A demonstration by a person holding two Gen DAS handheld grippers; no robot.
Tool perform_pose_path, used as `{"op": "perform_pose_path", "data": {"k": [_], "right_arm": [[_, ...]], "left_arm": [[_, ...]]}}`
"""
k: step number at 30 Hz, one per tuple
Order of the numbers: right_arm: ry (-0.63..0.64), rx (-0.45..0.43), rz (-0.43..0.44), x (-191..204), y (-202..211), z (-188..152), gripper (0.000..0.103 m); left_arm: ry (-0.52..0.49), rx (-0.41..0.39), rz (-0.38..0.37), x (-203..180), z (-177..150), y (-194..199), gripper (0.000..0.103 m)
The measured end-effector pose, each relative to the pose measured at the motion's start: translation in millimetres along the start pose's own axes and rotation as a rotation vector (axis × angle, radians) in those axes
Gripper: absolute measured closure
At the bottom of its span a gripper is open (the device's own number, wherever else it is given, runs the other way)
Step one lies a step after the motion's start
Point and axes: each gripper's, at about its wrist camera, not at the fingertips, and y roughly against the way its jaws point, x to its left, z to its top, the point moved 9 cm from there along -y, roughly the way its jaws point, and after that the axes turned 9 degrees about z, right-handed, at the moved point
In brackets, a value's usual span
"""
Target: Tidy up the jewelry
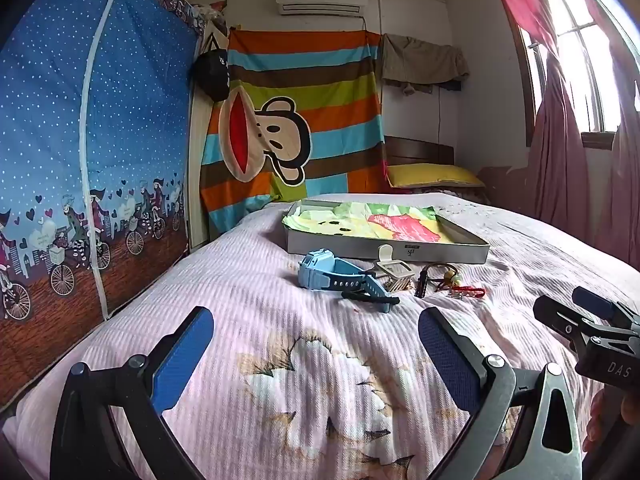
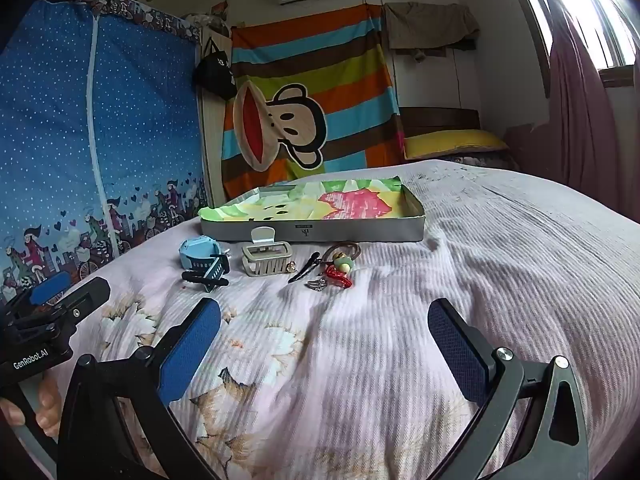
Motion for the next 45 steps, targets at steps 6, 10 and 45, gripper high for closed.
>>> {"op": "perform_pose_path", "data": {"k": [6, 10, 45], "right_arm": [[-0.002, 0.002, 0.002, 0.0, -0.4, 0.4, 0.001], [0.0, 0.005, 0.003, 0.9, -0.5, 0.6, 0.001], [-0.002, 0.003, 0.005, 1.1, 2.5, 0.5, 0.001]], "left_arm": [[0.002, 0.002, 0.004, 0.5, -0.3, -0.3, 0.0], [0.009, 0.004, 0.005, 1.1, -0.5, -0.2, 0.0], [0.005, 0.002, 0.004, 1.9, 1.4, -0.3, 0.0]]}}
